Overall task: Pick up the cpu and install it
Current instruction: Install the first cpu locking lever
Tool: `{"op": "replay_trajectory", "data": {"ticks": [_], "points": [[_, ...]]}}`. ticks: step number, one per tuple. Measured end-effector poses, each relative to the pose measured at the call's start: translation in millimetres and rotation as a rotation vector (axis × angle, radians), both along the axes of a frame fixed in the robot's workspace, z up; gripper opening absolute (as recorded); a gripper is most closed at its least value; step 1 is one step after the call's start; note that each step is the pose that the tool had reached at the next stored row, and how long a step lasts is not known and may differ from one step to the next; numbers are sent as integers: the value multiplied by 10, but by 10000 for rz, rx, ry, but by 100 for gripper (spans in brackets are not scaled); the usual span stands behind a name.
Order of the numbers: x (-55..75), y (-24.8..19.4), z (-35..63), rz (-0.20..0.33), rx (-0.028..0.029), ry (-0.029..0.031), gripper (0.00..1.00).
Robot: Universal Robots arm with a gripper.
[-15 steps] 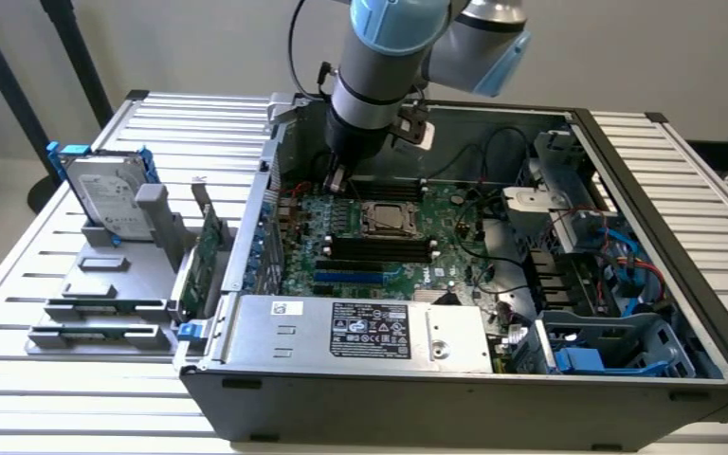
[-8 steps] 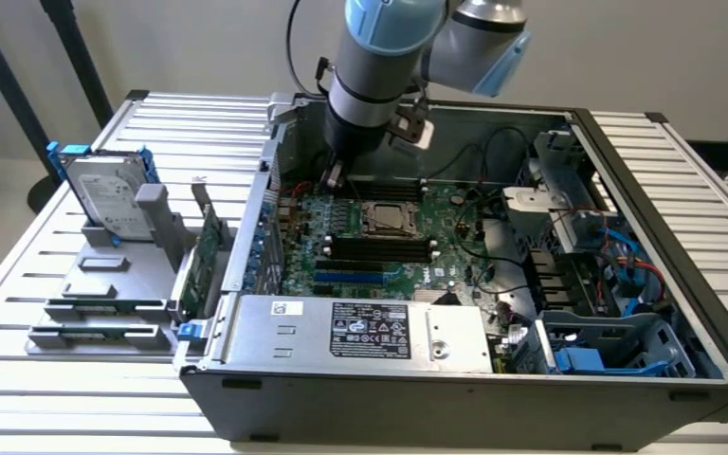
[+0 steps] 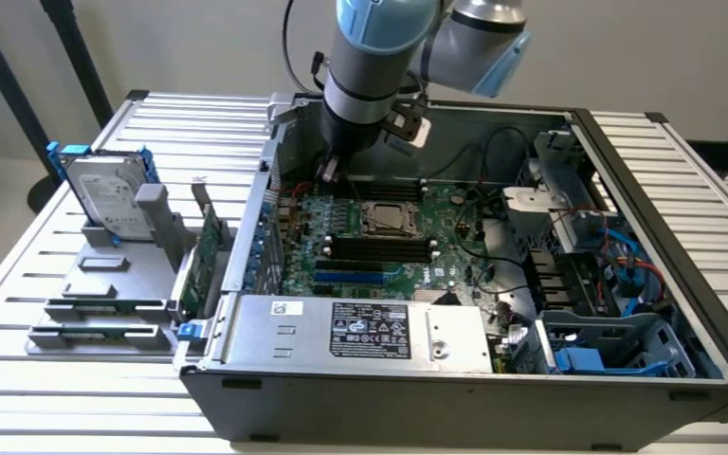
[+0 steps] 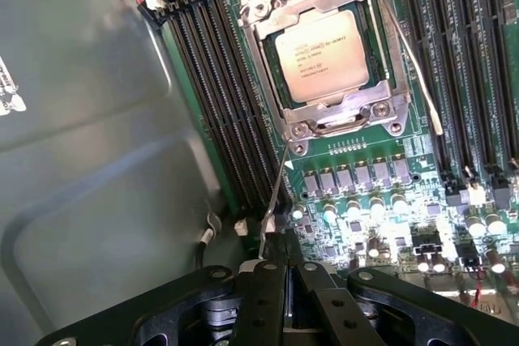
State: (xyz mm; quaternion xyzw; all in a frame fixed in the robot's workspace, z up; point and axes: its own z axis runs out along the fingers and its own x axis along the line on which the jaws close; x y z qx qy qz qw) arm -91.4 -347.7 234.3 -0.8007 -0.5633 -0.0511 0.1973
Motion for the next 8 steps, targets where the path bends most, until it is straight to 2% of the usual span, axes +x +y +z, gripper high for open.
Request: {"op": "replay_trajectory", "data": {"ticks": [8], "points": [[12, 0, -1, -208, 2, -2, 11]]}}
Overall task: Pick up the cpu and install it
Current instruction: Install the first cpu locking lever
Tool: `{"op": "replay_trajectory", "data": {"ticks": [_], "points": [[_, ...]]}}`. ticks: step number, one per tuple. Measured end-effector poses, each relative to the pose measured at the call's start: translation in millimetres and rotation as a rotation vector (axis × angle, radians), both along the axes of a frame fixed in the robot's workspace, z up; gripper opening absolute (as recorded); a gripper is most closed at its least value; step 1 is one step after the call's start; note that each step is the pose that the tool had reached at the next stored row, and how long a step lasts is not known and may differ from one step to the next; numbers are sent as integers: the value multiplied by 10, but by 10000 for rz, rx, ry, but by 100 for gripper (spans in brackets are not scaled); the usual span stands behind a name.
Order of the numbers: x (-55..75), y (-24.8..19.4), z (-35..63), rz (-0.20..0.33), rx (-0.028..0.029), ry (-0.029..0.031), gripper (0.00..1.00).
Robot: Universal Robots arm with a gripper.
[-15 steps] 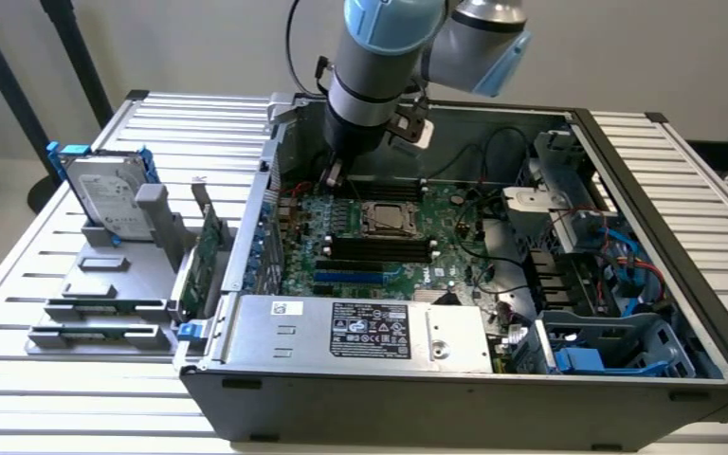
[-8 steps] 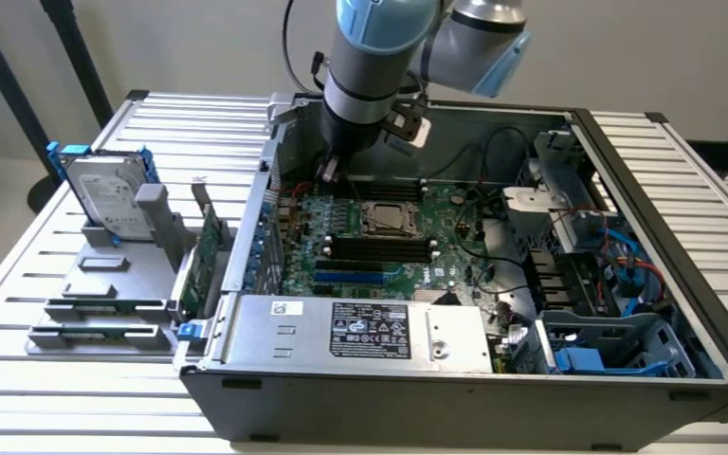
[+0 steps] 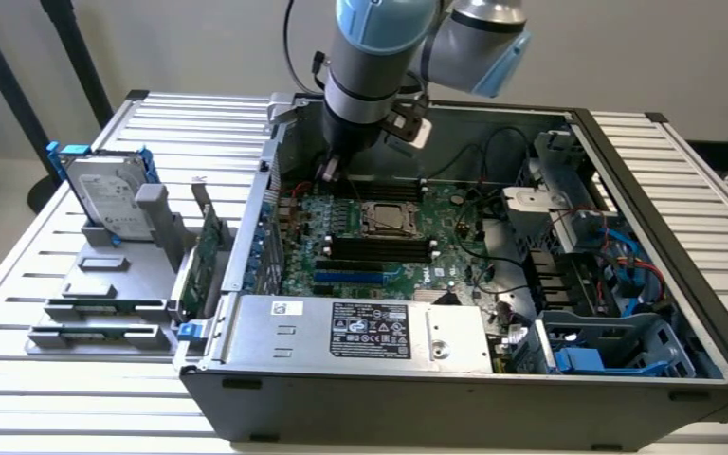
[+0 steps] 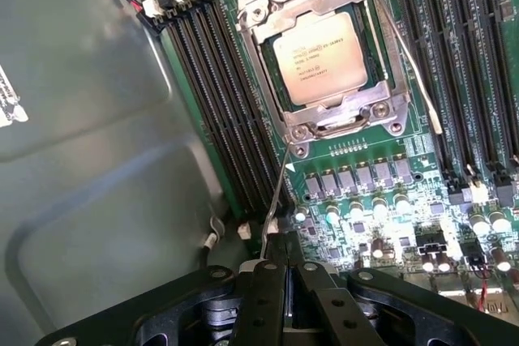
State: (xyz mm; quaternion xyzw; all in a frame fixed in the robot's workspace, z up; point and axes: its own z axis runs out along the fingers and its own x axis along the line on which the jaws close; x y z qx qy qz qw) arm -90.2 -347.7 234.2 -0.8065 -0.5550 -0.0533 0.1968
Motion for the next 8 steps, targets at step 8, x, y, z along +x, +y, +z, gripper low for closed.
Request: {"op": "replay_trajectory", "data": {"ticks": [8], "points": [[111, 0, 45, -71, 1, 0, 11]]}}
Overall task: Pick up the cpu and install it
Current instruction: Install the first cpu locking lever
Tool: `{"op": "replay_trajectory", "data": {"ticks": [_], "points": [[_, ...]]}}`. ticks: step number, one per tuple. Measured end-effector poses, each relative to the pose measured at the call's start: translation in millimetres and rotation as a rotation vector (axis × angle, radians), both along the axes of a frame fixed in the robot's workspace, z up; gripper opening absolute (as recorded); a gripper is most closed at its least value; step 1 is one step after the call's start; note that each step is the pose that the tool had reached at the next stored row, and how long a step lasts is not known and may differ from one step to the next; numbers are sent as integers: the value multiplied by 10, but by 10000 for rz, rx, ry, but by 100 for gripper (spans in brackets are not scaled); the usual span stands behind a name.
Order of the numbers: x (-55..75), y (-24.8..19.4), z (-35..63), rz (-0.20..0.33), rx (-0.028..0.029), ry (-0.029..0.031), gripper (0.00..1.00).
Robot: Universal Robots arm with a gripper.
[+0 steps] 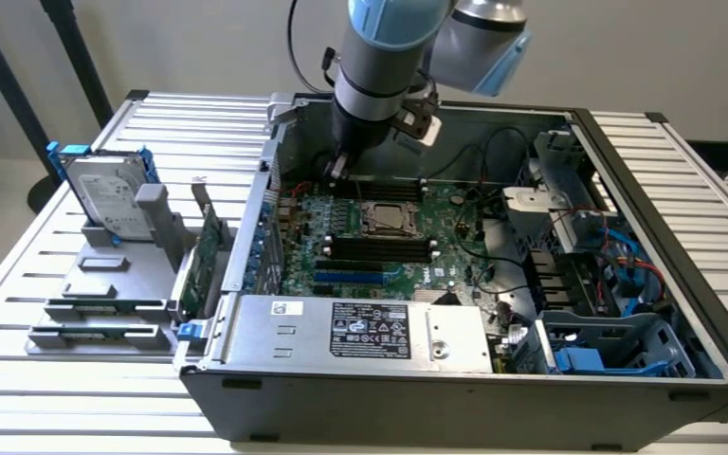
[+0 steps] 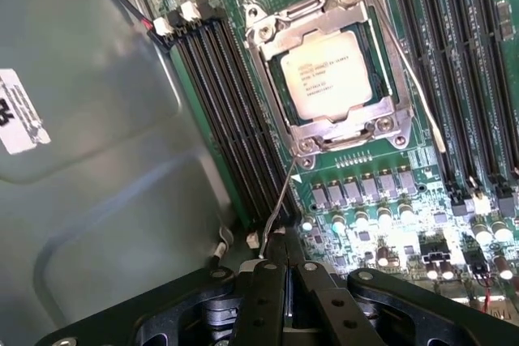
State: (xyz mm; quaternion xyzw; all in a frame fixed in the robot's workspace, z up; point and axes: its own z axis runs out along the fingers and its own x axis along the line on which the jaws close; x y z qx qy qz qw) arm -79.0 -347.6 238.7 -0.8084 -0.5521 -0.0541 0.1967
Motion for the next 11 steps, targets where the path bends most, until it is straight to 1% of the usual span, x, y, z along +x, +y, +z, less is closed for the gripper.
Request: {"op": "replay_trajectory", "data": {"ticks": [11], "points": [[268, -3, 5, -7, 1, 1, 11]]}}
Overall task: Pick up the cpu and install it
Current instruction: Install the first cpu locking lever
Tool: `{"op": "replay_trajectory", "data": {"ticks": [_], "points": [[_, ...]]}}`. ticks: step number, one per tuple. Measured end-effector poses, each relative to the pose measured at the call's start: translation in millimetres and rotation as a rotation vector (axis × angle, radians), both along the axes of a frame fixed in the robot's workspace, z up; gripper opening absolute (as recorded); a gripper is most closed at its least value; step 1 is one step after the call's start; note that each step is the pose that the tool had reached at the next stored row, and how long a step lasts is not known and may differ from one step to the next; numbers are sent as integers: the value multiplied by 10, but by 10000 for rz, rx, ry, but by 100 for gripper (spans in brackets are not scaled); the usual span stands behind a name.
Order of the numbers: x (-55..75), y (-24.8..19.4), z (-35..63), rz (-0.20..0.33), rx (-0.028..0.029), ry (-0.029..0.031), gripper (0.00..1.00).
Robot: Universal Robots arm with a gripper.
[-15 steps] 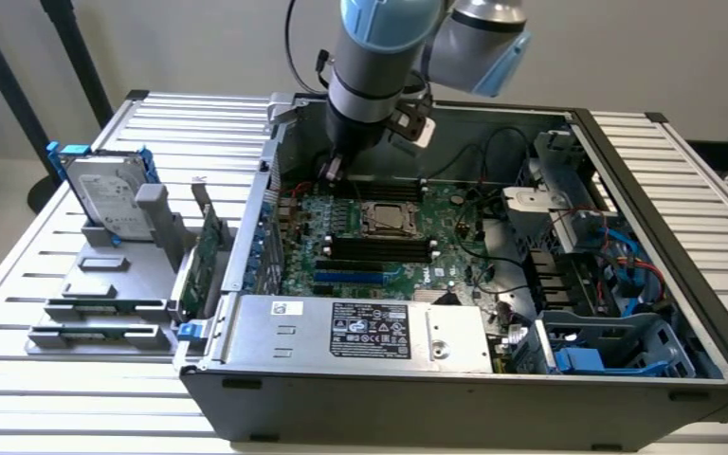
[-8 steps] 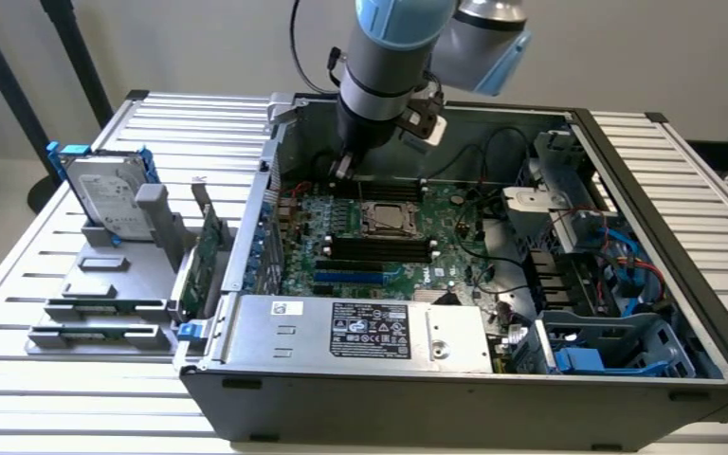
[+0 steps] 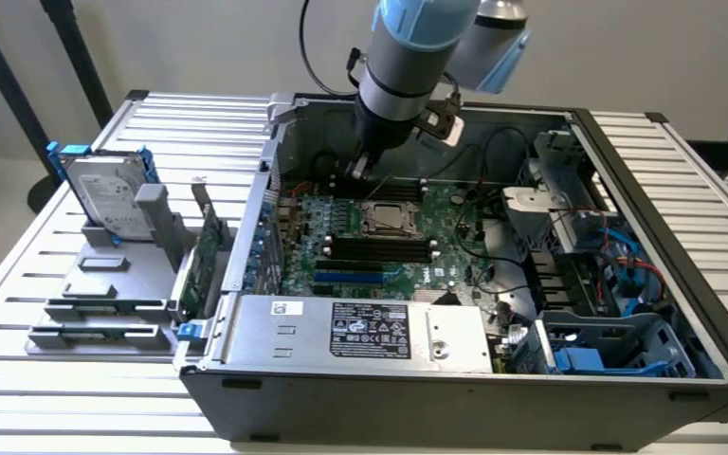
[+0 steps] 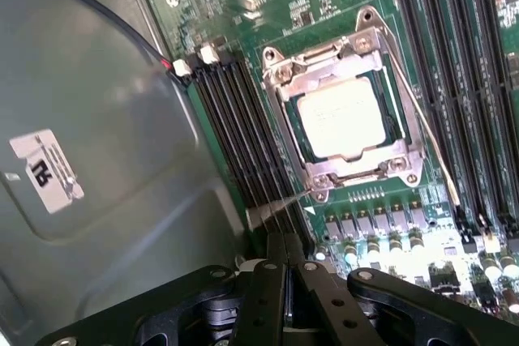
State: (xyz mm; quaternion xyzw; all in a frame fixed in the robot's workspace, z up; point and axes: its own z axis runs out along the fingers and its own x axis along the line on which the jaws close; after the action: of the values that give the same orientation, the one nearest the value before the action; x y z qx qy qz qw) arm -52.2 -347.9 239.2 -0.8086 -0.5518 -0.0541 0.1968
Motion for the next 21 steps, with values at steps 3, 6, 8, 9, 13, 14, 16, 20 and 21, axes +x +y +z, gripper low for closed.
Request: {"op": "replay_trajectory", "data": {"ticks": [3, 6, 8, 9, 13, 14, 16, 20, 21], "points": [[50, -7, -1, 0, 4, 0, 11], [50, -10, -14, -10, 4, -1, 11], [47, -11, -45, -19, 2, 0, 11], [42, -11, -63, -23, 2, -2, 11], [16, -11, -136, -45, 2, -7, 11], [12, -11, -154, -51, 3, -9, 11], [9, -11, -191, -57, 4, -13, 11], [7, -11, -263, -74, 3, -25, 11], [7, -11, -281, -80, 3, -27, 11]]}}
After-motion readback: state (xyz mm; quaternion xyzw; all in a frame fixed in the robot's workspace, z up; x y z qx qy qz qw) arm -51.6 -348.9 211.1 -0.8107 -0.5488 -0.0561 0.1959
